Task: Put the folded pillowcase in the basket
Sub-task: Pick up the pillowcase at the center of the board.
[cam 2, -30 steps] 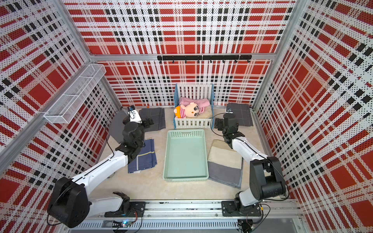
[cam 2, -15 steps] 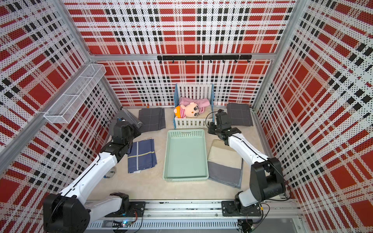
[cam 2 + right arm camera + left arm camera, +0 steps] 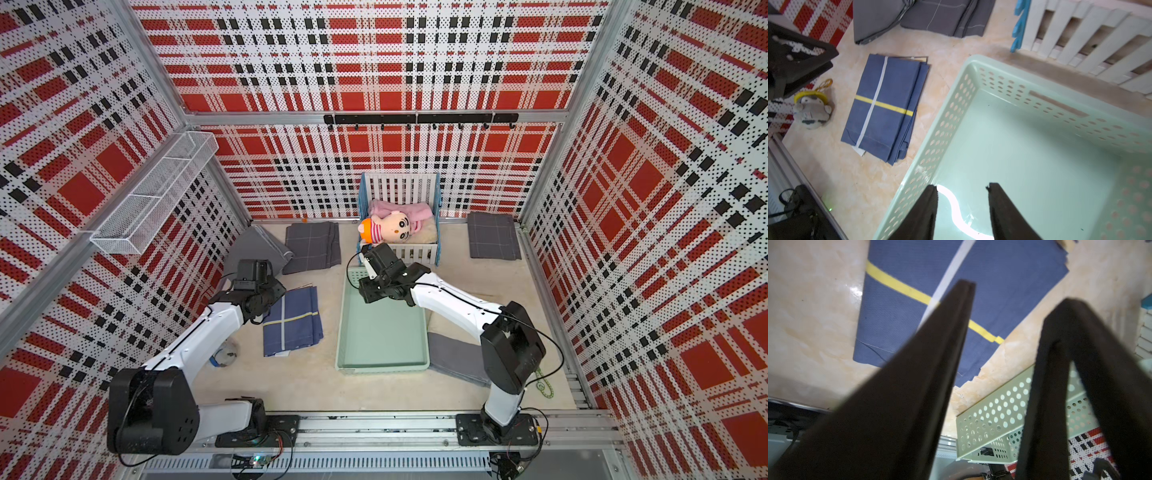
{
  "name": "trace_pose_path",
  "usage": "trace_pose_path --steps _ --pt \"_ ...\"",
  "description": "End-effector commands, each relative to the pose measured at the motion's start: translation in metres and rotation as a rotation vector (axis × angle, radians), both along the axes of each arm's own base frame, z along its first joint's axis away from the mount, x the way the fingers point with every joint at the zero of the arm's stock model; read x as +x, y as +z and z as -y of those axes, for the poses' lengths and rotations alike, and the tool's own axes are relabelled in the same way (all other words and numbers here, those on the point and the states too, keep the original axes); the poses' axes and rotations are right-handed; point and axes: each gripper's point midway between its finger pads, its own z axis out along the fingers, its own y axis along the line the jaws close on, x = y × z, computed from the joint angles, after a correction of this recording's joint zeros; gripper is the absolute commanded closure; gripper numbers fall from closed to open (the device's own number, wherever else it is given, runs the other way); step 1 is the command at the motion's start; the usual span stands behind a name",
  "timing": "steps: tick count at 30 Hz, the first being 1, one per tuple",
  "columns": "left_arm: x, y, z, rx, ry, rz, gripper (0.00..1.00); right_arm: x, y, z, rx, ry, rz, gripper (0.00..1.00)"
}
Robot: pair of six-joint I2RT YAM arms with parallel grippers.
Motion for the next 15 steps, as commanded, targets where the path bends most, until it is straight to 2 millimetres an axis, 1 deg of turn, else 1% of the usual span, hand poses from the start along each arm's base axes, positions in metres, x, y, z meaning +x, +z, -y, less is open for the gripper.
trace_pose_path --steps 1,3,5,8,11,15 --pt "-0.002 -0.021 0.001 -0.035 0.009 -0.077 0.58 -0.010 0.006 -0.023 0.008 0.084 -0.012 0.51" --pt "-0.001 -0.037 0.004 -0.063 0.001 -0.125 0.58 -0.014 0.012 -0.043 0.023 0.122 -0.010 0.50" --pt "0.000 -0.055 0.010 -0.094 -0.007 -0.173 0.58 -0.019 0.020 -0.067 0.040 0.169 -0.002 0.48" --pt "-0.001 -0.075 0.018 -0.128 -0.026 -0.220 0.58 -0.027 0.020 -0.095 0.043 0.225 -0.016 0.47" --pt "-0.002 -0.088 0.025 -0.152 -0.033 -0.244 0.58 -0.026 0.017 -0.113 0.036 0.242 -0.020 0.46" --pt "-0.001 -0.100 0.038 -0.231 -0.026 -0.234 0.58 -0.013 0.011 -0.121 0.012 0.200 -0.033 0.43"
